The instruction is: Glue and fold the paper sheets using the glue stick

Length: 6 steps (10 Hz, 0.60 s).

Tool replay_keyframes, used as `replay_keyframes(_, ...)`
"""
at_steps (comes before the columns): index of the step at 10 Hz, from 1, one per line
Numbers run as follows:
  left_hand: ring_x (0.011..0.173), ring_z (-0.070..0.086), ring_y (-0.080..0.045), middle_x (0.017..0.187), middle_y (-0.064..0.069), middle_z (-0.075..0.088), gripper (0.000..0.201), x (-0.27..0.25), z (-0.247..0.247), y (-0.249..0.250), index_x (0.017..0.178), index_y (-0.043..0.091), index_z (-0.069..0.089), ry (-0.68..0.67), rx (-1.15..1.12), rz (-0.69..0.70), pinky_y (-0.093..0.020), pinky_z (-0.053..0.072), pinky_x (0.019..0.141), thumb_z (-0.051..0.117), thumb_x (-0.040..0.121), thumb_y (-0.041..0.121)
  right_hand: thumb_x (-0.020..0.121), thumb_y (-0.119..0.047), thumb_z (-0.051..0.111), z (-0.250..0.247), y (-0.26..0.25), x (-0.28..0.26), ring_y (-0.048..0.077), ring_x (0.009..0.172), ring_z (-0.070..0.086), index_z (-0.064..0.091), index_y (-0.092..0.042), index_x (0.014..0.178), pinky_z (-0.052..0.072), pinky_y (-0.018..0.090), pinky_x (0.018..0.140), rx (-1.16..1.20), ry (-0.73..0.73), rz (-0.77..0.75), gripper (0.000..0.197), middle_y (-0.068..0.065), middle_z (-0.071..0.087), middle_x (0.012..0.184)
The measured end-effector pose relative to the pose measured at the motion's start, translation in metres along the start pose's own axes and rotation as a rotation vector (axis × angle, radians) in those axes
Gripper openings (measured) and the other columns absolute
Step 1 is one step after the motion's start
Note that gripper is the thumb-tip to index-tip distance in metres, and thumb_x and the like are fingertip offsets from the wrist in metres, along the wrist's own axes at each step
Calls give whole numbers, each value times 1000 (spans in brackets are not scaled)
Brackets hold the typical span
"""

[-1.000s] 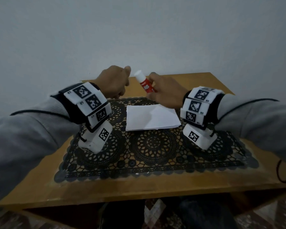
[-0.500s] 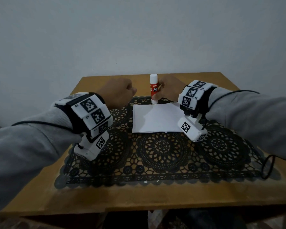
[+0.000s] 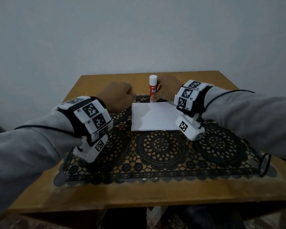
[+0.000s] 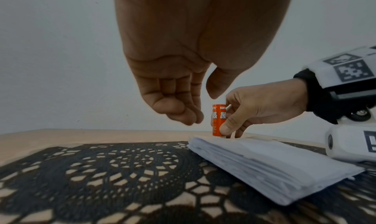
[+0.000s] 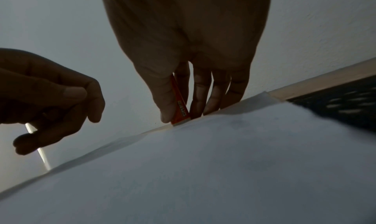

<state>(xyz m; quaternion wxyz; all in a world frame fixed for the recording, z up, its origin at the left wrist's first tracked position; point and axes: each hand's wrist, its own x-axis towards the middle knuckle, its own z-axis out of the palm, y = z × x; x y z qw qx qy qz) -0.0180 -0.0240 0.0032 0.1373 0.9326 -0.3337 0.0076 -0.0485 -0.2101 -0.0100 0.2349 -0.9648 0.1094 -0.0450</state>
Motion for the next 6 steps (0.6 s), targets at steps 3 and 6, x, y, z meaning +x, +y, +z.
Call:
replay_keyframes(3, 87, 56, -23, 96, -10, 64, 31, -2, 2, 0, 97, 7, 61, -4, 30, 16, -29, 37, 69, 42, 100, 31, 76, -26, 80, 0, 2, 1, 18, 90, 55, 61, -13, 111, 42, 30, 79, -24, -38, -12, 42, 0, 60, 99)
replay_keyframes(6, 84, 55, -23, 95, -10, 64, 32, -13, -2, 0, 97, 7, 61, 18, 55, 34, -29, 37, 67, 41, 100, 32, 77, -30, 80, -15, 7, -11, 18, 91, 53, 62, -10, 114, 39, 29, 75, 0, -26, 83, 46, 3, 59, 106)
